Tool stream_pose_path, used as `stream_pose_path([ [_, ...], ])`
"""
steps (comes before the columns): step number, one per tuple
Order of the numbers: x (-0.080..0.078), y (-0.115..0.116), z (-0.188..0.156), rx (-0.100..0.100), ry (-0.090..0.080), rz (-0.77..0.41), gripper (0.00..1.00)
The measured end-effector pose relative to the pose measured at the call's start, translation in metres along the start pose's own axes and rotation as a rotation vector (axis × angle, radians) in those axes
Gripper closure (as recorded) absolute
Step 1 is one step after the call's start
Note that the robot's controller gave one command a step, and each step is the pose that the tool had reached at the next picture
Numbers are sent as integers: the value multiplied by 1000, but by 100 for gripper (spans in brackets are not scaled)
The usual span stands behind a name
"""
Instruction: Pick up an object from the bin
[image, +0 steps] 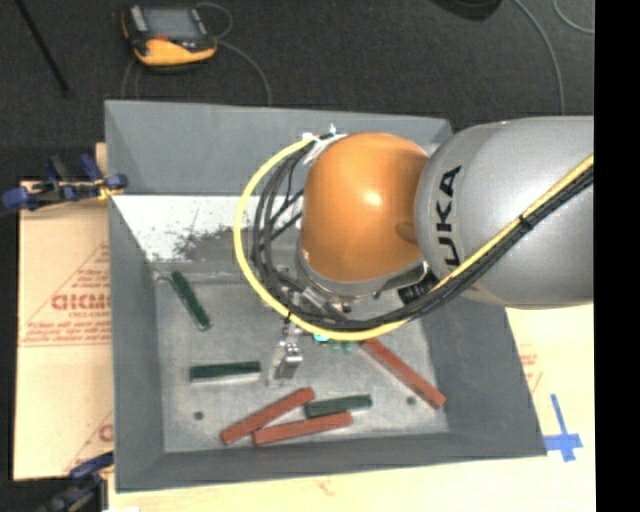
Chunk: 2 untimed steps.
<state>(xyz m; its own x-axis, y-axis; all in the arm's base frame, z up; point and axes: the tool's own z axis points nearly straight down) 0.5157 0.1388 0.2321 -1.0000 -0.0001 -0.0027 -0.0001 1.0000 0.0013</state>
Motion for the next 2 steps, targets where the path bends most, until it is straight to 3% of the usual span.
stream_pose_path([
  [1,0,0,0,0,0,0,0],
  [2,-3,3,37,-1,-9,-48,0],
])
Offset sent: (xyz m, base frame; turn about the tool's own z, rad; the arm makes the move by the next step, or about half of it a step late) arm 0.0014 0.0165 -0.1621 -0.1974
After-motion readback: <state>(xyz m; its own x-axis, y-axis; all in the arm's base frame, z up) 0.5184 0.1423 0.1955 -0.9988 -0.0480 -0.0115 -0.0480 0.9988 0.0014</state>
